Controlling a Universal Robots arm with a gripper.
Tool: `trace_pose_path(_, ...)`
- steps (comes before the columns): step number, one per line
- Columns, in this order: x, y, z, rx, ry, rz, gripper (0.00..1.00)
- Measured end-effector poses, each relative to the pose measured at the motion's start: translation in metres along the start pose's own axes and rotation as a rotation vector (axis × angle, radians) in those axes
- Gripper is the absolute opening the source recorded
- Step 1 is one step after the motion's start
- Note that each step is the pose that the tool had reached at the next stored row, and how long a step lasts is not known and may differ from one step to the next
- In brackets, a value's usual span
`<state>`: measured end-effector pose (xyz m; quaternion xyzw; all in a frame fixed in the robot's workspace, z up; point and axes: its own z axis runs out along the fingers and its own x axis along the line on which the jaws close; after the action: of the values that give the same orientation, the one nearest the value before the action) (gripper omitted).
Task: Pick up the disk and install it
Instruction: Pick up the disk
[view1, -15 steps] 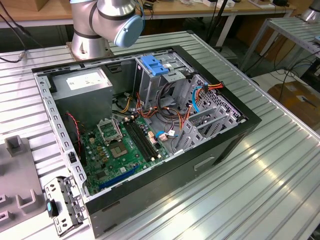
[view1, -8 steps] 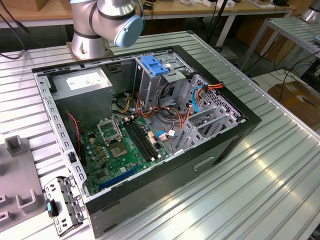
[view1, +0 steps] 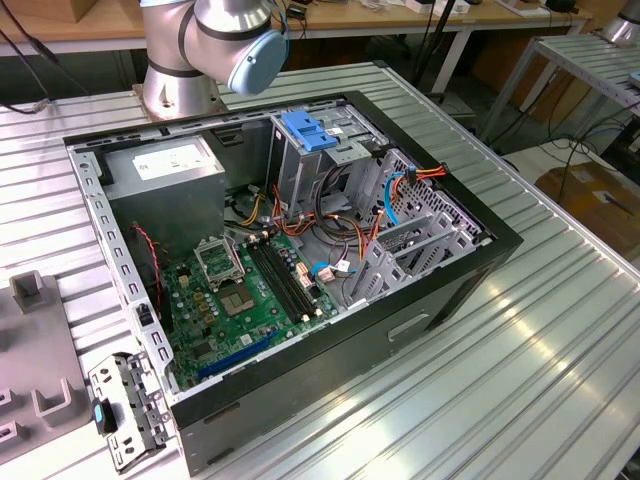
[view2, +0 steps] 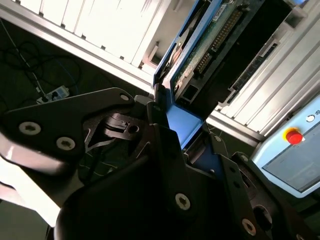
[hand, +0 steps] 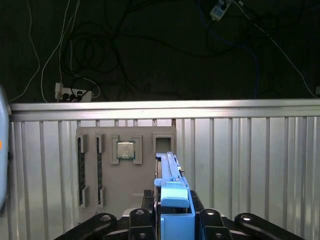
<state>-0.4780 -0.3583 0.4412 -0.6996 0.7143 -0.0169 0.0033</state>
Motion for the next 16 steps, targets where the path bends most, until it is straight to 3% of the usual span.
trace_pose_path(3, 0.0002, -0.0003, -0.0105, 0.0001, 0.0001, 0.000, 0.37)
trace_pose_path(4, 0.0004, -0.0006, -0.0188, 0.0002, 0.0000, 0.000, 0.37)
trace_pose_path(5, 0.0004, -0.0007, -0.0228, 0.0002, 0.0000, 0.000, 0.37)
trace_pose_path(16, 0.0009, -0.0015, -0.0499, -0.0001, 0.0001, 0.000, 0.37)
